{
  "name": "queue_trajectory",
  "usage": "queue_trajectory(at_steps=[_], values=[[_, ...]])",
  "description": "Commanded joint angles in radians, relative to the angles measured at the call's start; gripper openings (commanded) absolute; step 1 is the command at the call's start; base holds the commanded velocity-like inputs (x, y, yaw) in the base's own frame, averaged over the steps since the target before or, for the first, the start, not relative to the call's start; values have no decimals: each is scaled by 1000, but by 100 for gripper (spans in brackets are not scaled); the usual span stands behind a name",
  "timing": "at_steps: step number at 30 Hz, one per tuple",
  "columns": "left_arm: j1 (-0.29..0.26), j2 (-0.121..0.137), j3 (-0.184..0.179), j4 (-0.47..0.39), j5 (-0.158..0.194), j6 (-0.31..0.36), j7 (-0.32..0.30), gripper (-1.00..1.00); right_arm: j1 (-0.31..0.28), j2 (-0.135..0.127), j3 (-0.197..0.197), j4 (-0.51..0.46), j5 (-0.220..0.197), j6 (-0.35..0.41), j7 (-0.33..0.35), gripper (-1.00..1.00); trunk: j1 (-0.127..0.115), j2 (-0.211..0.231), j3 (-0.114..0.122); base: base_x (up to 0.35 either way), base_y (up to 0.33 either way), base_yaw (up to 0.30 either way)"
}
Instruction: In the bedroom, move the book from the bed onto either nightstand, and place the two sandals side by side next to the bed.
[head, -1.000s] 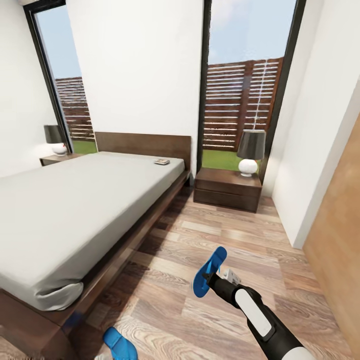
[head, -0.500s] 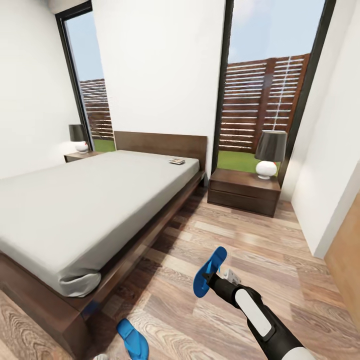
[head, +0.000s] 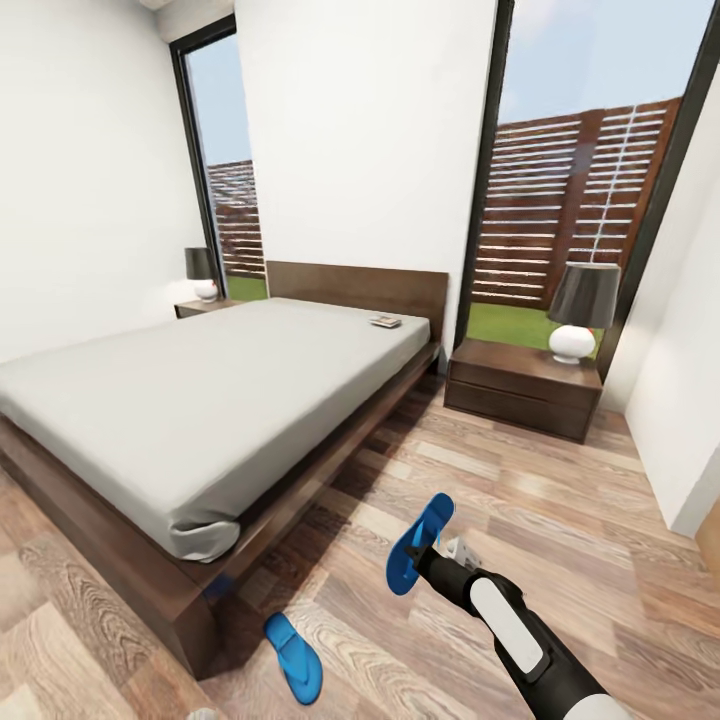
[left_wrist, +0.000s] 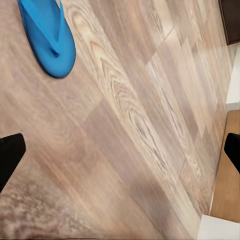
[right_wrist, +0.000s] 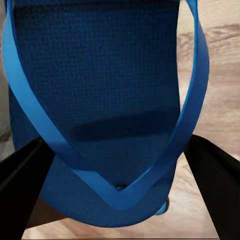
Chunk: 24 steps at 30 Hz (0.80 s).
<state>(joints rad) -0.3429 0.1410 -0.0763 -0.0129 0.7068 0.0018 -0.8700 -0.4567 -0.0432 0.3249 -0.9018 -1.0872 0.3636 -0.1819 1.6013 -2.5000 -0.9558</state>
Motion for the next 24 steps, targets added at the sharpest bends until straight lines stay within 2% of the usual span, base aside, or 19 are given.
queue_trajectory(at_steps=[1,24], values=[[0,1,-8,1,8,1,-3,100,0,-1,3,-3,-11,0,-8,-100,0,0,-1,-94,0,214],[-1,2,-7,1,8,3,-3,100,0,-1,3,-2,-13,0,-9,-100,0,0,-1,-22,0,214]])
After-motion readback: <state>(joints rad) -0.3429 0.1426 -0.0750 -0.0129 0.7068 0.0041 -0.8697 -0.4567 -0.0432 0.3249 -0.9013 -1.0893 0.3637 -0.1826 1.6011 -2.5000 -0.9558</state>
